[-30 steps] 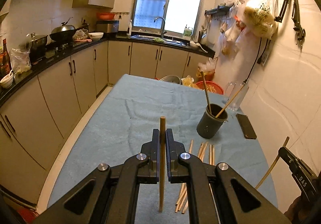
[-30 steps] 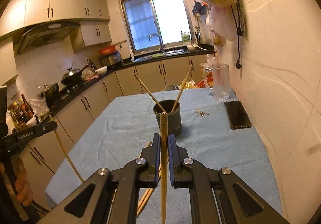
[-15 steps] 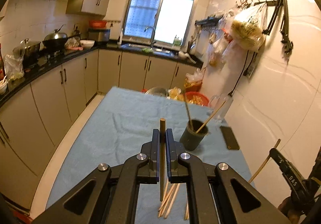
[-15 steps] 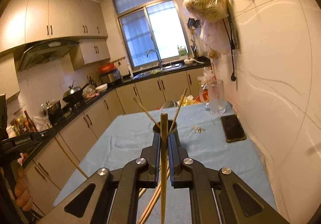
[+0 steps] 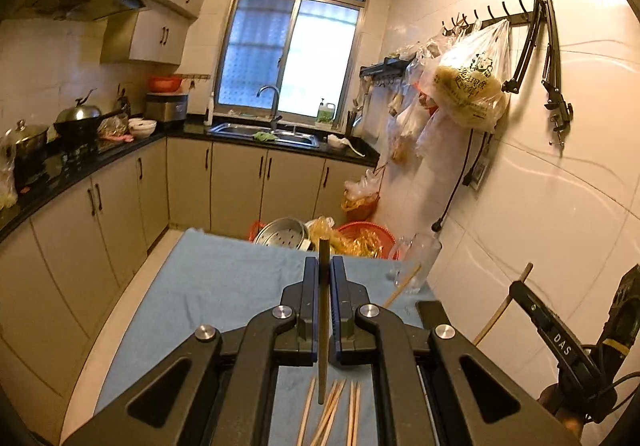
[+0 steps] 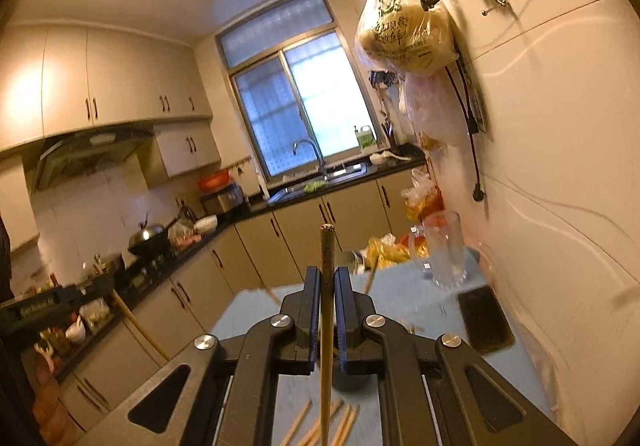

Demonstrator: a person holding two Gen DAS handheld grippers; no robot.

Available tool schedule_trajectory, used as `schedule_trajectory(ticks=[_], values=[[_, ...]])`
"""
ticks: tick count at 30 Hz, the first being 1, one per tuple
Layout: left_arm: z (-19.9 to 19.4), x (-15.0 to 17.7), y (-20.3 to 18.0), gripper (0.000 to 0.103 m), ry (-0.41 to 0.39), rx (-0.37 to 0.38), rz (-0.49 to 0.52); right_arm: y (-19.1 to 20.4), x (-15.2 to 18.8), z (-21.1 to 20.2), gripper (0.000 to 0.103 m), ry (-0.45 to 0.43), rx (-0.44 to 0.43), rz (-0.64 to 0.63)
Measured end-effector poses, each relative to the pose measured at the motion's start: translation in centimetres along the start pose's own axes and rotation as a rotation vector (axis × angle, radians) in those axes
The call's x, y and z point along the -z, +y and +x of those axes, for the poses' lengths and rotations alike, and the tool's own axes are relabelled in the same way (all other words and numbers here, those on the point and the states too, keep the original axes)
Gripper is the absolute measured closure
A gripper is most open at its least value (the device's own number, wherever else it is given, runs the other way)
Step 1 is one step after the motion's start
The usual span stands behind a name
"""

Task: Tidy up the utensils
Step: 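Carry the chopstick upright and lower it into the black cup with the right tool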

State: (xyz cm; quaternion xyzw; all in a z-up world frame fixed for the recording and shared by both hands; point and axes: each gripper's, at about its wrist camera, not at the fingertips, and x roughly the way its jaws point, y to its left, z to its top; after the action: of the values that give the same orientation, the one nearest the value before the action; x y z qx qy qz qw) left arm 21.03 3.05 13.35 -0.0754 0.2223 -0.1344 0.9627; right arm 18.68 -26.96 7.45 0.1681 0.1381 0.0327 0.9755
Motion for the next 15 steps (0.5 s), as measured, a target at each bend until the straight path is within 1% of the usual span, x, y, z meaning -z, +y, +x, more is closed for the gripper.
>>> schedule_trajectory(ticks=[5, 8, 11, 13, 15], values=[[3.5, -1.6, -0.6, 0.098, -0.012, 0.009, -0.013, -0.3, -2.2, 3.4, 0.095, -0.060, 0.015, 0.018], [5.7, -2.5, -1.0, 0.098, -0.004, 0.023, -0.026, -0.3, -3.2, 5.5, 0.095, -0.084, 0.028, 0.020], [7.2, -3.1, -1.7, 0.098, -0.013, 0.029, -0.026, -0.3, -3.7, 7.6, 0.095, -0.095, 0.040, 0.020], [7.9, -3.2, -2.5, 0.098, -0.037, 0.032, -0.012, -0.4, -3.8, 8.9, 0.095, -0.096, 0.045, 0.019], [8.7, -3.0, -3.0, 0.098, -0.035, 0.030, -0.004, -0.6, -3.6, 10.5, 0.095, -0.089, 0.060, 0.020]])
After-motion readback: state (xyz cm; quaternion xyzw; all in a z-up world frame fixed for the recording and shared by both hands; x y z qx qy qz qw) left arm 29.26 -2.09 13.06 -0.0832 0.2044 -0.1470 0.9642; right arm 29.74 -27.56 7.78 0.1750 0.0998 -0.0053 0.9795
